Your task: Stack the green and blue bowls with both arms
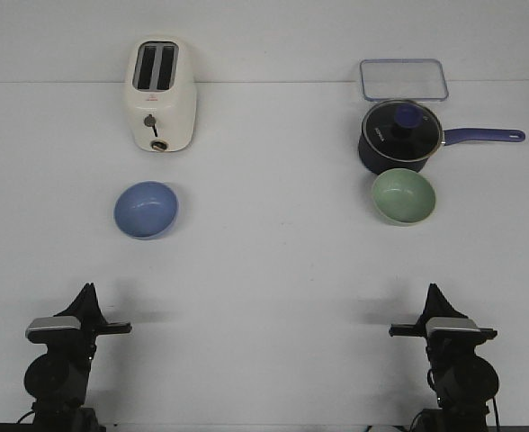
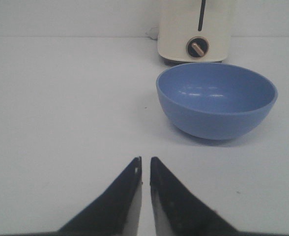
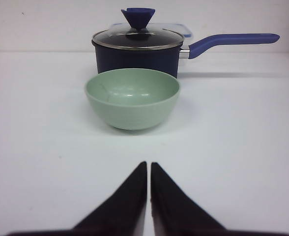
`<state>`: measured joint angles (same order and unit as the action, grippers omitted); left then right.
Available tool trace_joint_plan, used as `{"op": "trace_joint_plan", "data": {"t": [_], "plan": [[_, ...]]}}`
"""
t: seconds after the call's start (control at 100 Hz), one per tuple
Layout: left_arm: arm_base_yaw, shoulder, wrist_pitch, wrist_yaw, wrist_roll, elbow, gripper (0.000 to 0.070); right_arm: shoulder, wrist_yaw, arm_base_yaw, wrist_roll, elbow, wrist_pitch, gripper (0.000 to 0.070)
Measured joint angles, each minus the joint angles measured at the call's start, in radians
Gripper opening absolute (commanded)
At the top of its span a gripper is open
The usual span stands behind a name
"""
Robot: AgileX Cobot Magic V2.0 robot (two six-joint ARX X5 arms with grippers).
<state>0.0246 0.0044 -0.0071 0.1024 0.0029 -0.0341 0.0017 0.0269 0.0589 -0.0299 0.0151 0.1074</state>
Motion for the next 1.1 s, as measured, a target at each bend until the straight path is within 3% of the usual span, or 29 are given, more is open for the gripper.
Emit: {"op": "trace_joint_plan", "data": {"t": [0.86,1.1], "plan": [[0.000,0.000,0.000,0.000,0.000,0.000,0.0015,0.000,0.001,0.000,-0.003,0.000,0.000,0.0010],[0.000,0.000,0.000,0.000,0.000,0.000,0.0015,0.000,0.027,0.000,-0.171,0.000,-0.009,0.0010]]}}
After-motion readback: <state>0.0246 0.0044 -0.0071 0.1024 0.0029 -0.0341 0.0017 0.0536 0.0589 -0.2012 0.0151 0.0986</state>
